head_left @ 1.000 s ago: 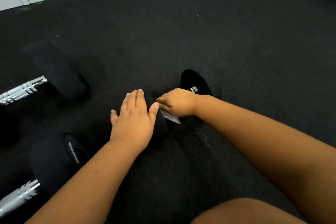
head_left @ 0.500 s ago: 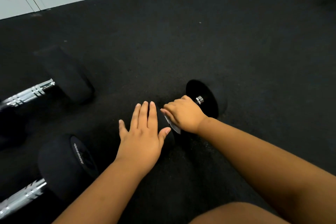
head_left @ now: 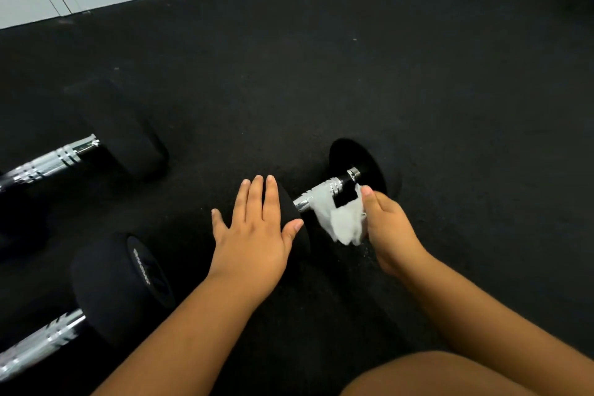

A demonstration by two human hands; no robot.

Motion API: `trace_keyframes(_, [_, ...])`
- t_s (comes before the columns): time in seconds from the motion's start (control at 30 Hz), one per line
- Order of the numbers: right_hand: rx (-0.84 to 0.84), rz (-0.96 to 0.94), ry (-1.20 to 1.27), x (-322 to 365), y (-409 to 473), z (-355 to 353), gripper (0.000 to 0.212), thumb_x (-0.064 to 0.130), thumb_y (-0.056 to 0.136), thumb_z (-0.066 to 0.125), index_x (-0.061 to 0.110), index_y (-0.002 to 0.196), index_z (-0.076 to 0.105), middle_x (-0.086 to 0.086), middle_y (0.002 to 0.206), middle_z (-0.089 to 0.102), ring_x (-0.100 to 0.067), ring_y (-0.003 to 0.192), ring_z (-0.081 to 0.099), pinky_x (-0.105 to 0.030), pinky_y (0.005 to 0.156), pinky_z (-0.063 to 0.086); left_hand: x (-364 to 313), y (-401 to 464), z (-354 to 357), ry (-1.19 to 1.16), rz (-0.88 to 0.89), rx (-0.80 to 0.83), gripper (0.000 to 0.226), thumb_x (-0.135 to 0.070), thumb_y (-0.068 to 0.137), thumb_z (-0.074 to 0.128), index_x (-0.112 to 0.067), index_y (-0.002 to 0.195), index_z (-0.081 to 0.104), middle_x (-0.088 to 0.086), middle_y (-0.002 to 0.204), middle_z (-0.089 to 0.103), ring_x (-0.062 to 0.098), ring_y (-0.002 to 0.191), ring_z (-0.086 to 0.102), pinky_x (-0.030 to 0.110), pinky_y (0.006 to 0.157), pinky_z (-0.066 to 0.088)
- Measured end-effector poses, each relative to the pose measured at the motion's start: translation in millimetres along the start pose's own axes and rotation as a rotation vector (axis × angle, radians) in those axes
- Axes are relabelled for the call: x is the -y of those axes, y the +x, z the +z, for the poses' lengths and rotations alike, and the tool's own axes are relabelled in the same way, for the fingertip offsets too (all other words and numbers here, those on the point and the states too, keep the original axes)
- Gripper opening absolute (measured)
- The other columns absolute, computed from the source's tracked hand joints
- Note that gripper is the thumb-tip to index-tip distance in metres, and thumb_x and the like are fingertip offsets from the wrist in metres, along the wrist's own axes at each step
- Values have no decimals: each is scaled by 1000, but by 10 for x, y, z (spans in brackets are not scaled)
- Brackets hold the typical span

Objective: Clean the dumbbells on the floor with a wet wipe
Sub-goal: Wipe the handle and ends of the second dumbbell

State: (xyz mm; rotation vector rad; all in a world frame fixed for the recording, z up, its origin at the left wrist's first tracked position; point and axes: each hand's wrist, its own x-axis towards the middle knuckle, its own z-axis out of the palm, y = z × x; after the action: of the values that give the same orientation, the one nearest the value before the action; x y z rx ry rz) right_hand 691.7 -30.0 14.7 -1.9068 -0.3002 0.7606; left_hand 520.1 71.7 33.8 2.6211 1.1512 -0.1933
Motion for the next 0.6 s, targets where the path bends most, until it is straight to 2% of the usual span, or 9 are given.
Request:
trace_keyframes(0.07, [-20, 135, 112, -77, -50, -37, 39, 35, 101, 42, 5, 84, 59, -13, 77, 63, -27, 75, 61, -40, 76, 52, -1, 0, -5, -6, -4, -3, 78, -61, 87, 2, -19, 150, -16, 1, 160, -12, 17, 147, -14, 56, 115, 12])
trace_keyframes(0.13, [-87, 375, 414, -78, -53, -55, 32, 29, 102, 40, 7, 91, 60, -14, 86, 66, -31, 91, 65, -50, 92, 50, -1, 6, -12, -31, -7, 4, 77, -61, 88, 5, -20, 150, -15, 0, 160, -12, 16, 147, -14, 56, 115, 12])
trace_keyframes(0.2, [-144, 538, 725, -35, -44, -41, 24, 23, 103, 38, 7, 99, 56, -15, 97, 65, -36, 107, 61, -56, 94, 46, 1, 10, -18, -47, -6, 9, 77, -61, 88, 5, -20, 151, -15, -1, 160, -13, 16, 147, -15, 56, 115, 11])
trace_keyframes(0.27, [-149, 544, 951, 7, -10, 8, 28, 27, 103, 35, 8, 110, 54, -18, 119, 61, -36, 119, 55, -57, 95, 43, 2, 12, -20, -44, -6, 5, 78, -61, 86, 3, -20, 150, -15, -1, 160, -13, 16, 147, -15, 56, 115, 11])
trace_keyframes(0.37, [-199, 445, 1213, 107, 1, 115, 49, 28, 98, 31, 1, 138, 40, -23, 148, 38, -38, 138, 36, -55, 112, 28, -7, 4, 0, -39, -10, -5, 79, -61, 85, 1, -20, 150, -15, -1, 160, -12, 16, 147, -14, 56, 115, 12])
trace_keyframes(0.4, [-214, 429, 1260, 146, 12, 158, 54, 23, 96, 29, -2, 144, 33, -23, 151, 34, -38, 141, 31, -53, 115, 24, -10, 1, 7, -34, -10, -15, 79, -62, 85, 1, -20, 150, -15, 0, 160, -12, 16, 147, -14, 56, 115, 13])
trace_keyframes(0.43, [-220, 421, 1260, 193, 14, 204, 54, 18, 93, 29, -4, 143, 34, -24, 149, 36, -38, 141, 31, -52, 116, 23, -12, 2, 18, -31, -12, -25, 79, -61, 86, 1, -20, 150, -15, 0, 160, -11, 17, 147, -13, 56, 114, 13])
trace_keyframes(0.53, [-259, 406, 1122, 247, 53, 336, 39, 4, 92, 39, -6, 124, 57, -19, 128, 60, -30, 126, 52, -46, 110, 38, -21, -1, 29, -34, -17, -30, 78, -61, 87, 3, -19, 150, -14, 1, 161, -10, 17, 147, -12, 56, 114, 14])
trace_keyframes(0.6, [-275, 411, 1020, 245, 121, 410, 28, 5, 94, 52, 0, 120, 61, -15, 121, 65, -27, 117, 60, -42, 102, 46, -16, -1, 24, -36, -12, -31, 77, -61, 87, 3, -19, 151, -14, 1, 161, -10, 18, 147, -12, 57, 114, 14])
